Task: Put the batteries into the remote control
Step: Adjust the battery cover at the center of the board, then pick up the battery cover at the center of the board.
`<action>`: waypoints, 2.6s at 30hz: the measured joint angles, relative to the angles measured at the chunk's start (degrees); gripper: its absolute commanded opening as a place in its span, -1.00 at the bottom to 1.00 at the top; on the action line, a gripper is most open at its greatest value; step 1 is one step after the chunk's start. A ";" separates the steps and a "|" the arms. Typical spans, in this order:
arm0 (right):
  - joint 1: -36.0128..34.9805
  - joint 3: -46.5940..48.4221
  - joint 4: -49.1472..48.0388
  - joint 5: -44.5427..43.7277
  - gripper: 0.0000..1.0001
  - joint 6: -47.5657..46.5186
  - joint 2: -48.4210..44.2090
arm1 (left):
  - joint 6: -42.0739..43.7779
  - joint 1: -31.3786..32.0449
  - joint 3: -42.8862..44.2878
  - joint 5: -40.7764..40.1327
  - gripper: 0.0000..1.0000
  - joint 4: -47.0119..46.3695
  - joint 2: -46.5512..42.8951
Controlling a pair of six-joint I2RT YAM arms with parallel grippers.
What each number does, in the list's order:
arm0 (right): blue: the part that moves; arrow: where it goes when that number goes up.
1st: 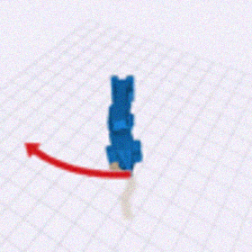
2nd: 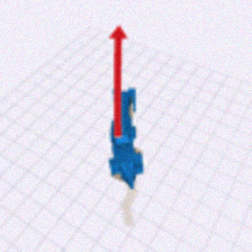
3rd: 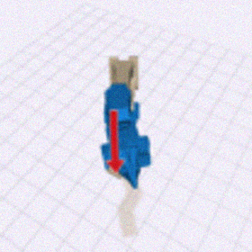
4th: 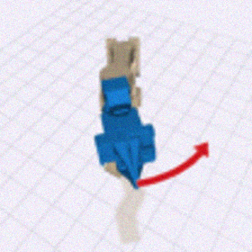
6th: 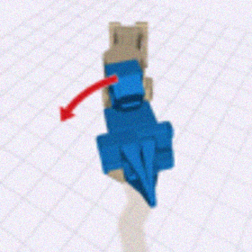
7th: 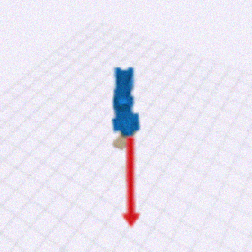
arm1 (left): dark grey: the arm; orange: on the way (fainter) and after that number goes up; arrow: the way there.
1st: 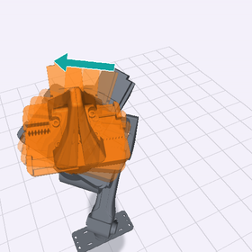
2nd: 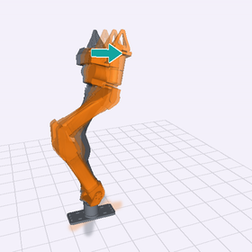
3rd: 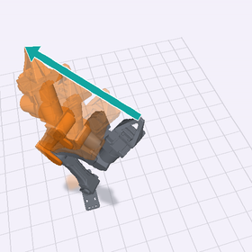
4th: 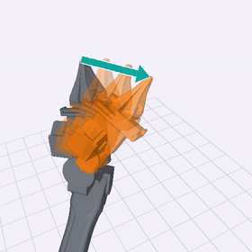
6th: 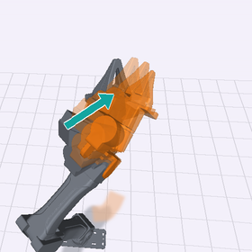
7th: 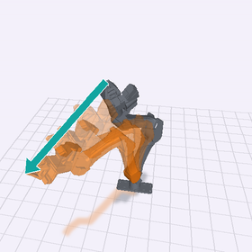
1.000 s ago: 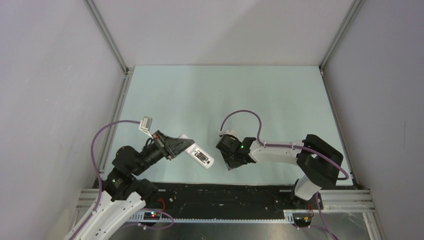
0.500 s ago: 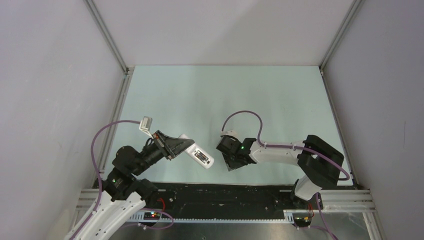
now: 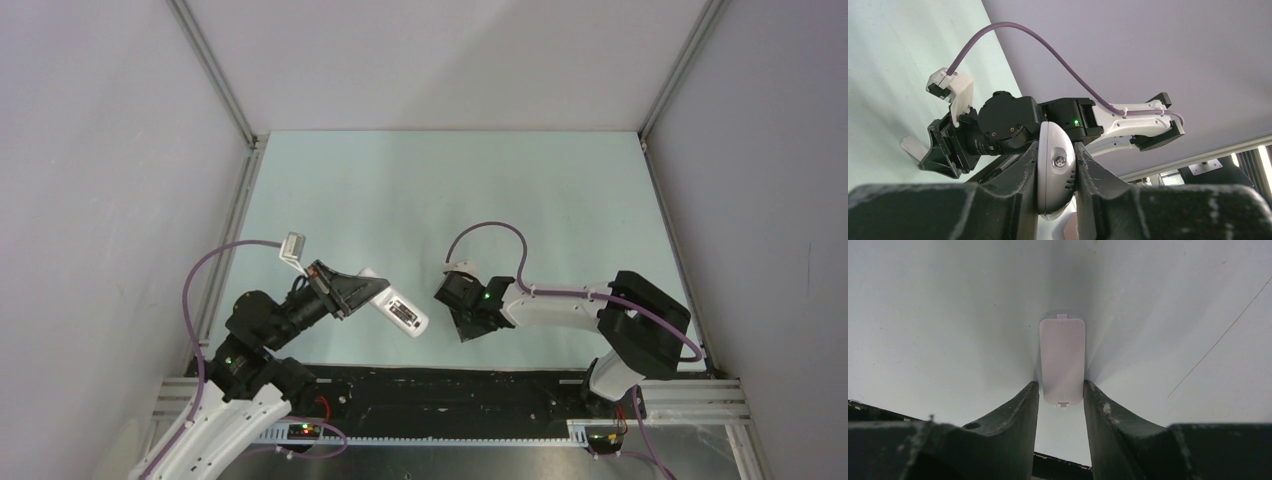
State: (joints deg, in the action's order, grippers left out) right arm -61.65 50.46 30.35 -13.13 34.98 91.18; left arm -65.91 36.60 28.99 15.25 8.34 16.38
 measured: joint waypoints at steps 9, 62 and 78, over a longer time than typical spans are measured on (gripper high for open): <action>0.55 -0.09 -0.07 0.42 -0.83 0.04 -0.02 | -0.02 0.00 -0.02 -0.02 -0.98 0.00 0.11; -0.31 -4.11 -1.01 -0.59 -0.14 1.49 -3.96 | -0.07 0.00 -0.04 -0.26 -0.97 0.00 0.96; -1.29 -2.60 0.66 -2.62 -0.34 2.95 -2.78 | -0.07 0.00 -0.04 -0.28 -0.97 0.00 0.81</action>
State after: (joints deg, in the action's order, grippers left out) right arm -62.94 47.86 31.00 -15.75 37.93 88.40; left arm -65.98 36.60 28.95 14.96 8.34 17.19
